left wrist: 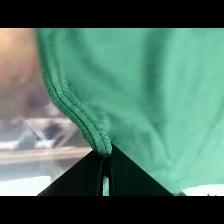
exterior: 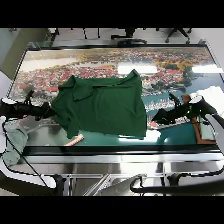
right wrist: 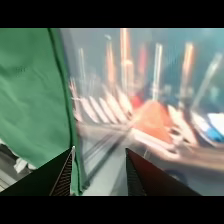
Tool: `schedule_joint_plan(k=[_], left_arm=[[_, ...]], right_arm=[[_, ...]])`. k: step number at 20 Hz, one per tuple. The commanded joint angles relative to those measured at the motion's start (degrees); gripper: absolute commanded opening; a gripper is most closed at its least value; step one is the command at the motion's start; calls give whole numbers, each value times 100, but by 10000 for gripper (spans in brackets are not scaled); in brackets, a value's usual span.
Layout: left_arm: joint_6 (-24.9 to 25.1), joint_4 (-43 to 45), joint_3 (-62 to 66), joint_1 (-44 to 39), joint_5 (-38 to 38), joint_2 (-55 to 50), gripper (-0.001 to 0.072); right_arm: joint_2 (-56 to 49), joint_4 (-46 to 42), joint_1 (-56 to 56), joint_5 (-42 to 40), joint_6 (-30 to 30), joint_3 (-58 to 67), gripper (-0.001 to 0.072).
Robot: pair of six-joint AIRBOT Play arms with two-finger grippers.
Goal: Fold the shirts.
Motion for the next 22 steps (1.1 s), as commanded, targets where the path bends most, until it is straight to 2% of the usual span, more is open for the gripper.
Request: schedule_joint_plan(k=[1,4,8,9,10,11,12,17,22], left_arm=[[28,-59,337,-15,-367,-7,16],[26,-50,348,-9,-560,-7,16],[28,-68,348,-9,-804,7,16],[33,-55,348,-9,-844,57,16],[33,-57,348,-9,-846,146,16],[35,-57,348,-9,-828,278,16],[35,-55,348,-9,-809,433,15],[35,-256,350,39,-986,1923,15],[101,-2232,518,719,-658,4214,15]], right_arm=[[-94,-111,404,-393,138,-280,395],[-286,66,1045,-485,278,-361,391],[-151,299,1705,-326,323,-356,329],[-24,297,1764,-223,363,-356,258],[162,293,1784,-203,391,-356,220],[369,293,1781,-232,426,-356,141],[621,249,1768,-284,431,-354,21],[2055,236,979,-186,431,363,20],[3259,256,-302,-164,424,2435,19]])
